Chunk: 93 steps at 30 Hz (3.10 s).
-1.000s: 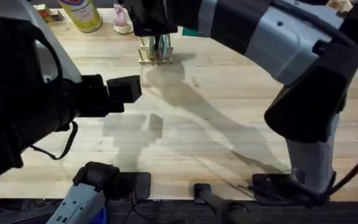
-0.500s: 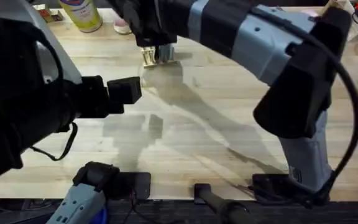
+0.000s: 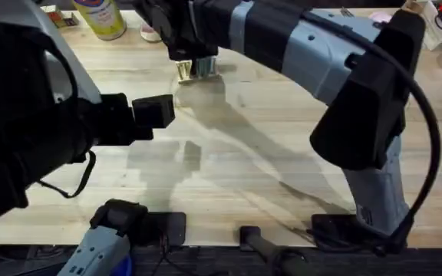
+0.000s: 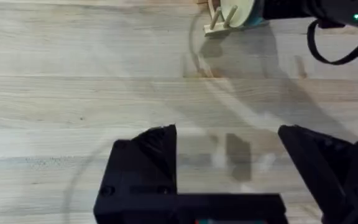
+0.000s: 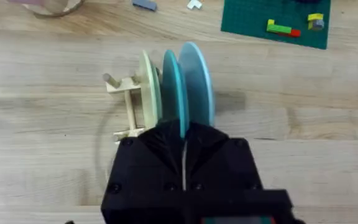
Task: Pick up the plates from the table one by one and place each into a slot on the dish rack.
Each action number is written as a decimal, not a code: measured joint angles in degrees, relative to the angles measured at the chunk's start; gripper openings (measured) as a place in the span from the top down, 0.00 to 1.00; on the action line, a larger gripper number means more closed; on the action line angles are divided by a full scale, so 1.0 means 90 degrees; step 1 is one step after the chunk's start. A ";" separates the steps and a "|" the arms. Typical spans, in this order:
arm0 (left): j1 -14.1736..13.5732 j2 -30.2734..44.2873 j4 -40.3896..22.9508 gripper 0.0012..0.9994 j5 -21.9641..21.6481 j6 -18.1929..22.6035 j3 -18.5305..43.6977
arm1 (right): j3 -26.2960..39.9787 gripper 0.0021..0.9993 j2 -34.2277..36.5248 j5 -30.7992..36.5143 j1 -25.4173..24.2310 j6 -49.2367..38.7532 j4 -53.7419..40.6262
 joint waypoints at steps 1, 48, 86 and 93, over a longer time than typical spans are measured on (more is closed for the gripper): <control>0.0000 0.0000 0.0000 0.01 0.0000 -0.0002 0.0000 | 0.0000 0.97 0.0000 0.0001 0.0000 0.0000 0.0002; 0.0000 0.0000 0.0000 0.01 -0.0002 0.0000 0.0000 | 0.2616 0.66 0.0000 0.0032 0.0075 -0.1581 -0.1837; 0.0000 0.0001 0.0005 0.01 -0.0001 0.0000 0.0000 | 0.0577 0.00 -0.1536 -0.2160 -0.1256 -0.2873 -0.2812; 0.0000 0.0002 0.0005 0.01 -0.0002 0.0000 0.0000 | -0.0174 0.00 -0.2047 -0.2480 -0.1740 -0.2873 -0.2788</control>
